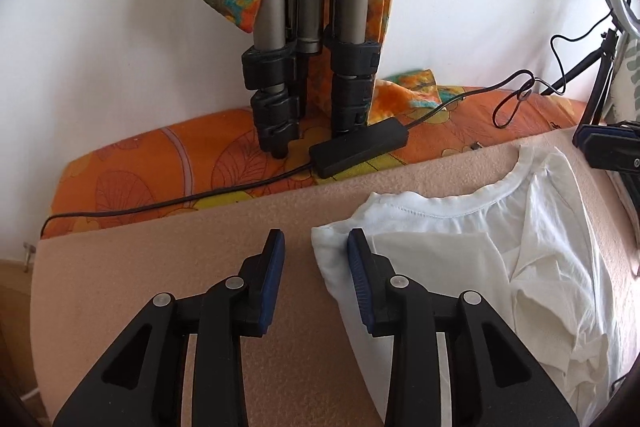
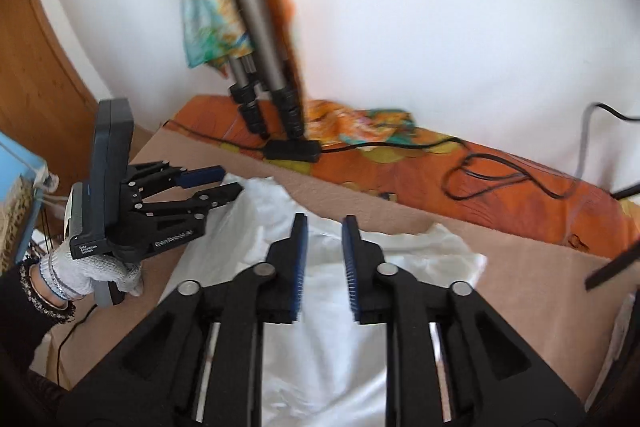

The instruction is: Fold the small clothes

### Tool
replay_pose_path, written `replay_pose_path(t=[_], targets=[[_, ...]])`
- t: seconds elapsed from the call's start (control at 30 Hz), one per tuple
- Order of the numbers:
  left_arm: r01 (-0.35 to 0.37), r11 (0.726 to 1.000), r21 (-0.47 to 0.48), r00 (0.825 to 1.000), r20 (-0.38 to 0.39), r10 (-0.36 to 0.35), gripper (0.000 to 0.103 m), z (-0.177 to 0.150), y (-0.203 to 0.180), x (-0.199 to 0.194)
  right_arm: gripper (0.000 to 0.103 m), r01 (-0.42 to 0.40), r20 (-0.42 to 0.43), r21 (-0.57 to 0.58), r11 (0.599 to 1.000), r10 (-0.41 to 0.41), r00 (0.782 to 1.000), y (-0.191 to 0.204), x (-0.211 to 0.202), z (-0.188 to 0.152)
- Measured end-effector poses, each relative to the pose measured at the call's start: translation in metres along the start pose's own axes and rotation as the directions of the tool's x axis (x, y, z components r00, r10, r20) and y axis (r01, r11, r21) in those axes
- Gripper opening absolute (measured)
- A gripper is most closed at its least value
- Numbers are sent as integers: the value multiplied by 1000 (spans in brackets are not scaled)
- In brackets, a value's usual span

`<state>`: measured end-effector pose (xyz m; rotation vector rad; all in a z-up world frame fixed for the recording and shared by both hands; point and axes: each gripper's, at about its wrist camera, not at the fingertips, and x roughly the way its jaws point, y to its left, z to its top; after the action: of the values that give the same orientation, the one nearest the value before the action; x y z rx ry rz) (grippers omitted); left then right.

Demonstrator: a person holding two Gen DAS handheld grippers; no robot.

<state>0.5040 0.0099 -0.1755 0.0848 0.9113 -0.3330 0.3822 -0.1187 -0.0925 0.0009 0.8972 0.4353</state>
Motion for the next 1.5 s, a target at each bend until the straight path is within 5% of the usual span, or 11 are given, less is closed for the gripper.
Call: replay_pose_path(t=[0.17, 0.33, 0.37, 0.4, 0.47, 0.67, 1.0, 1.23, 1.5], targets=[[130, 988, -85, 992, 1, -130, 30, -3, 19, -6, 27, 14, -54, 134, 991, -7, 998, -74, -2, -26], [82, 996, -38, 997, -1, -83, 27, 2, 6, -1, 27, -49, -56, 231, 972, 64, 996, -103, 34, -33], [70, 997, -24, 998, 6, -70, 21, 3, 3, 0, 27, -68, -54, 223, 972, 81, 995, -101, 39, -32], [91, 996, -13, 996, 11, -91, 4, 5, -2, 2, 25, -72, -55, 207, 976, 85, 995, -96, 45, -31], [61, 998, 7, 998, 25, -61, 4, 5, -7, 2, 8, -63, -61, 168, 984, 74, 995, -85, 53, -28], [42, 999, -24, 994, 98, -39, 3, 8, -10, -25, 5, -43, -29, 126, 991, 47, 998, -73, 23, -20], [11, 998, 54, 978, 207, -22, 3, -9, -49, -130, 5, -53, 41, 43, 998, 51, 998, -20, -75, -25], [5, 997, 80, 970, 242, -24, 3, -56, -76, -203, 5, -67, 67, 14, 998, 66, 996, 27, -143, -67], [39, 994, 103, 972, 226, -62, 3, -141, -107, -248, 5, -74, 49, 21, 997, 72, 996, 69, -181, -155]])
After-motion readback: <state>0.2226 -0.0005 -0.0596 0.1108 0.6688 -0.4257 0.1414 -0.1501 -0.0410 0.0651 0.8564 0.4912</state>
